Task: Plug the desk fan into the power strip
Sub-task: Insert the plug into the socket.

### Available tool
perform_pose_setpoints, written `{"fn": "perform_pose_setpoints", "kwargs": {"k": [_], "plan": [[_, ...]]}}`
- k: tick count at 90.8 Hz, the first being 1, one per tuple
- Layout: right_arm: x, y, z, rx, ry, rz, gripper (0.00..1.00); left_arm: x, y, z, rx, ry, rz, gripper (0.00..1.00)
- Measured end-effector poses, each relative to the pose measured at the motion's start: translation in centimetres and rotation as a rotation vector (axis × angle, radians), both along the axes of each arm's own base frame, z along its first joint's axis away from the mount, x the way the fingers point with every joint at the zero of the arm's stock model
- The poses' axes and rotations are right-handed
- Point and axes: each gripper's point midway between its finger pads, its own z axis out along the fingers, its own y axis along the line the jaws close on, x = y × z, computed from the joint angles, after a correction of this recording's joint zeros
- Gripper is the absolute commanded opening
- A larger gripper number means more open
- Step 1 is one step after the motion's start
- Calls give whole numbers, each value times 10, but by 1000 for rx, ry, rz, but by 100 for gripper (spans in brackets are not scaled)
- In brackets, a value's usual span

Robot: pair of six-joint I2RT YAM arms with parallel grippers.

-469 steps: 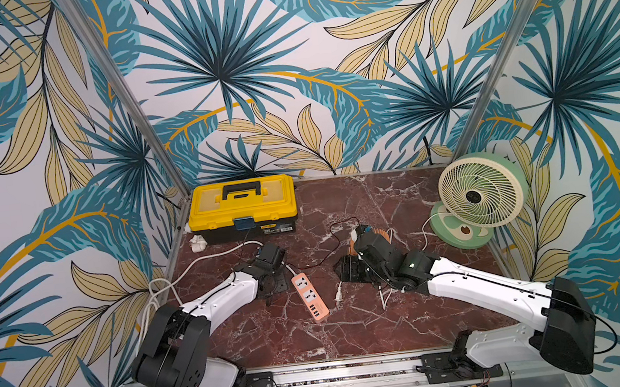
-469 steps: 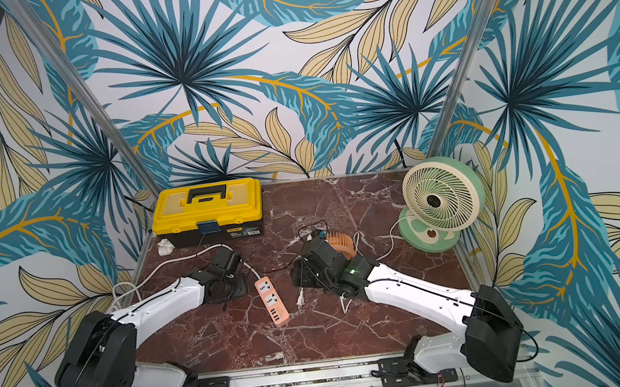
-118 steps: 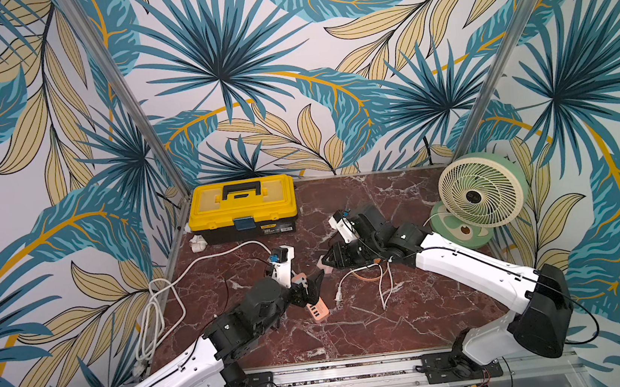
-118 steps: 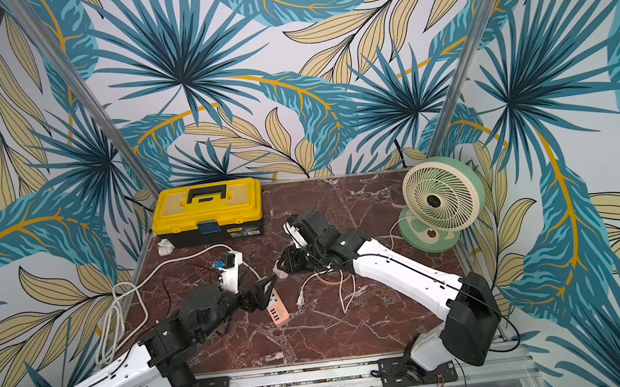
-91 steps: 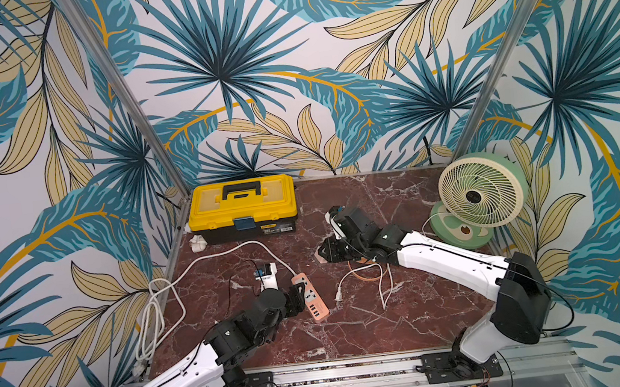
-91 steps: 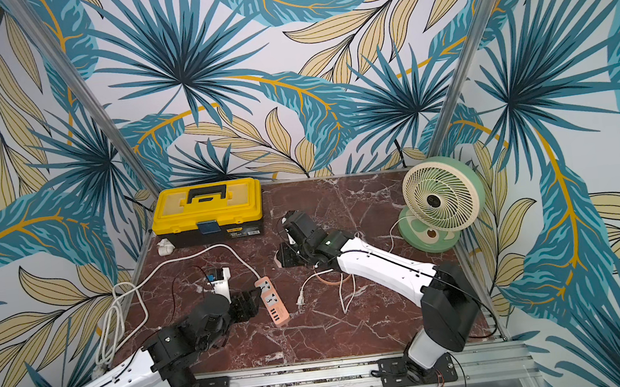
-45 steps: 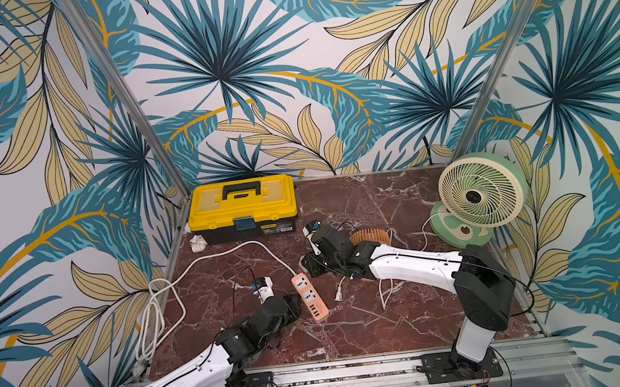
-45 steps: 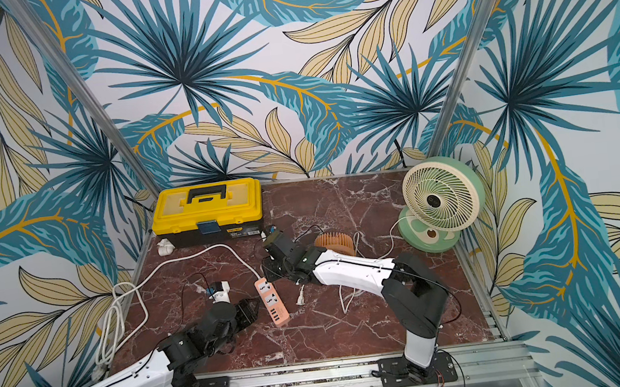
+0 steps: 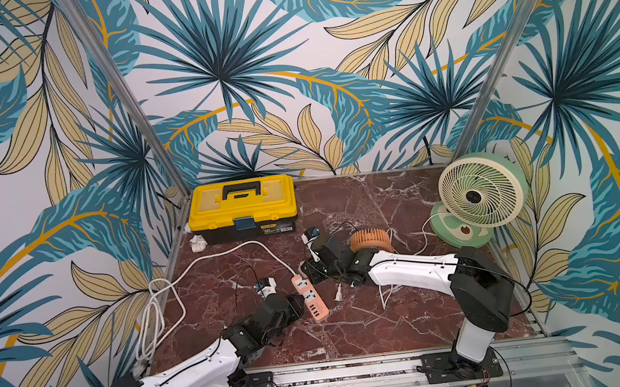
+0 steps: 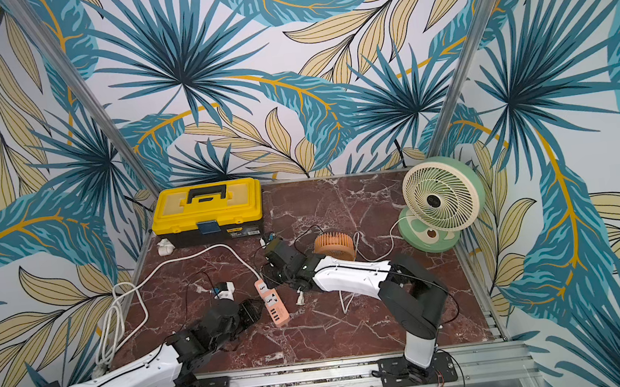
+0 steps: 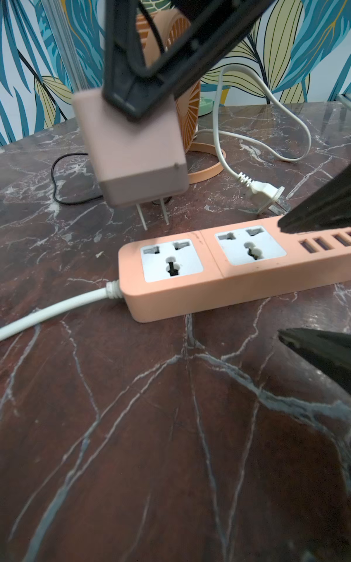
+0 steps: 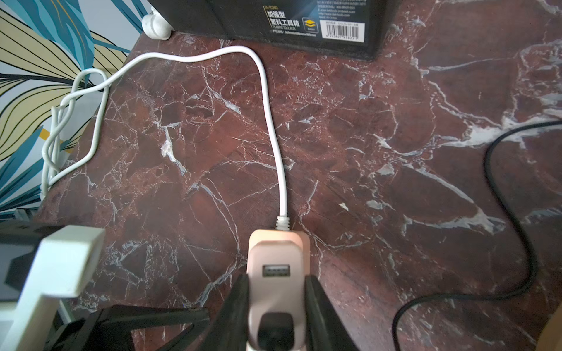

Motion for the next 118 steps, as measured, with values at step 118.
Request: {"fn": "perform_pose_setpoints", "kwargs": {"k": [118], "plan": [[-14, 7, -26, -187, -104, 8, 0, -3, -7, -20, 10, 70, -28, 52]]}}
